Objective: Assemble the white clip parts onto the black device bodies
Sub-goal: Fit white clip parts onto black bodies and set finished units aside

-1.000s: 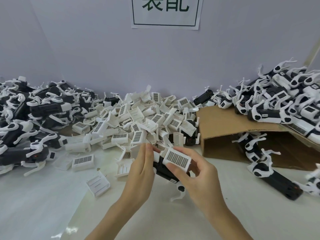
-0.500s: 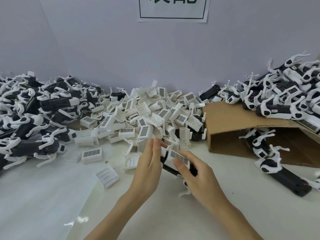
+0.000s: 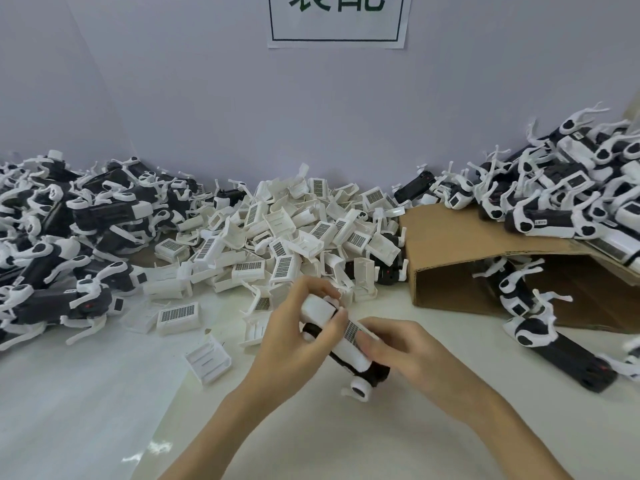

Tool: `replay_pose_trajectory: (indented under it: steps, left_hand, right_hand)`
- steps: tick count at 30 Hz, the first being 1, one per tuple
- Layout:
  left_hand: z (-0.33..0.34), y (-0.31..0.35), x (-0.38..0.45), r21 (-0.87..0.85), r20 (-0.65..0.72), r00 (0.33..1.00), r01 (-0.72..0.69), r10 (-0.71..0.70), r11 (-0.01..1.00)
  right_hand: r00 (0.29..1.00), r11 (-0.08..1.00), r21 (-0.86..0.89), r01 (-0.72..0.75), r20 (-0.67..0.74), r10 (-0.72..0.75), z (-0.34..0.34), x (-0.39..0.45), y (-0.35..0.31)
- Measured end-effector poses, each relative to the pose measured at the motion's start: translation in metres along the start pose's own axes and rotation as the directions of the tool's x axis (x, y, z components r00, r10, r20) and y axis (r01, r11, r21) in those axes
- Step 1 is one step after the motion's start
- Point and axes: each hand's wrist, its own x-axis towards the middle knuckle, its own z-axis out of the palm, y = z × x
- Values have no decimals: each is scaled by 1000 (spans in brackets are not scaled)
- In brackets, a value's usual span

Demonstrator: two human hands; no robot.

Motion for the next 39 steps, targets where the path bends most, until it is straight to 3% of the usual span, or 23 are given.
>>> replay_pose_trajectory:
  steps: [1, 3, 5, 8, 10, 16, 23, 32, 39]
  left_hand:
    - [-3, 0, 0, 65, 33, 998, -52, 50, 997]
    - [-8, 0, 2, 178, 65, 994, -93, 83, 980]
    - [-14, -1, 5, 259, 65, 994, -103, 89, 960]
    - [-20, -5, 7, 288, 133, 991, -62, 24, 955]
    - [-22, -8, 9, 303, 186, 983, -55, -3, 951]
    - [-18, -6, 7, 362, 172, 982, -140, 82, 922]
    - [-14, -7, 6, 354, 199, 974, -173, 107, 919]
    - [-11, -5, 6, 375, 158, 959, -280, 237, 883]
    - [-12, -8, 7, 380, 134, 963, -268, 234, 885]
  right_hand:
    - [1000, 1000, 2, 6, -9, -6, -2, -1, 0]
    - [983, 996, -71, 52, -171, -64, -1, -1, 1]
    - [923, 958, -269, 103, -332, -193, 1, 0, 2]
    - [852, 813, -556, 175, -329, -408, 6, 2, 4]
    - [834, 740, -644, 193, -290, -470, 4, 2, 8]
    - [900, 777, -613, 144, -246, -361, -2, -1, 5]
    - [890, 746, -645, 163, -231, -394, 2, 1, 5]
    - [860, 704, -684, 192, -228, -457, -2, -3, -3]
    - [866, 703, -678, 215, -200, -458, 2, -2, 0]
